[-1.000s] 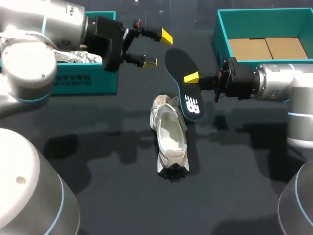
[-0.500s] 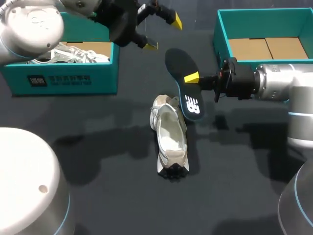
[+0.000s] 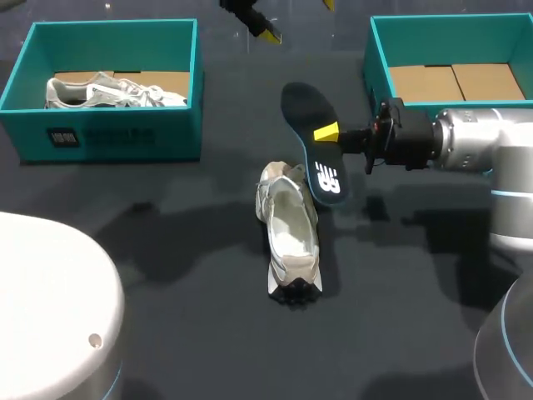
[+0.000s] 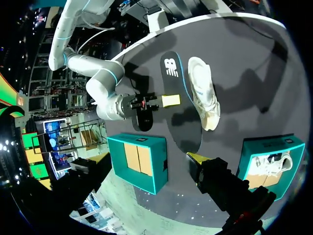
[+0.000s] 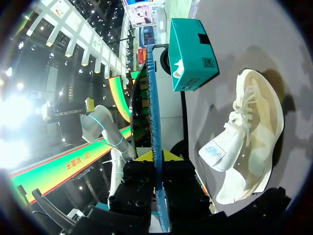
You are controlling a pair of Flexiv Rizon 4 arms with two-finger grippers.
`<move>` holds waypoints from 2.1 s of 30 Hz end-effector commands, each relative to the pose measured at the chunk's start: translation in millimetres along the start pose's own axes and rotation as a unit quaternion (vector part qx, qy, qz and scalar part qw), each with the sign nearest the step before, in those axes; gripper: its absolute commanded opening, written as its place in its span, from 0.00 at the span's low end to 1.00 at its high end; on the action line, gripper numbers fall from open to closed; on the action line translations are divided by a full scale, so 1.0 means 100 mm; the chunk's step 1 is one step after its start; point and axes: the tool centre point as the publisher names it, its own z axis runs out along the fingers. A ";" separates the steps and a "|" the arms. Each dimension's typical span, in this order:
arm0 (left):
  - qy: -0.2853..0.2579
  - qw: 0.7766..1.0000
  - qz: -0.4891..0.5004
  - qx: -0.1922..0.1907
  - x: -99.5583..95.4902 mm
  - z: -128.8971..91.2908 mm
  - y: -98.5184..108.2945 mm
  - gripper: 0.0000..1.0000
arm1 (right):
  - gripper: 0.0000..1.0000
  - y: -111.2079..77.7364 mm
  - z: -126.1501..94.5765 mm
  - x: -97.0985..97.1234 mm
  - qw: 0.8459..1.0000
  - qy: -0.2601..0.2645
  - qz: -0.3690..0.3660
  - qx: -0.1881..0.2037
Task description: Take the shoe out of the shoebox, open the shoe tongue, remove and reinsert the insole, then place the shoe into the shoebox
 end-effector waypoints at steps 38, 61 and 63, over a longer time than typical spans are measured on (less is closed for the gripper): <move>0.413 0.903 -0.102 0.056 -0.13 0.57 0.04 1.00 | 0.00 0.00 0.00 0.00 1.000 -0.001 0.000 0.000; 0.161 0.978 -0.120 0.055 0.21 0.36 -0.23 1.00 | 0.00 0.00 0.00 0.00 1.000 -0.001 0.000 0.000; 0.110 0.985 -0.118 0.064 0.29 0.33 -0.27 1.00 | 0.00 0.00 0.00 0.00 1.000 -0.001 0.000 0.000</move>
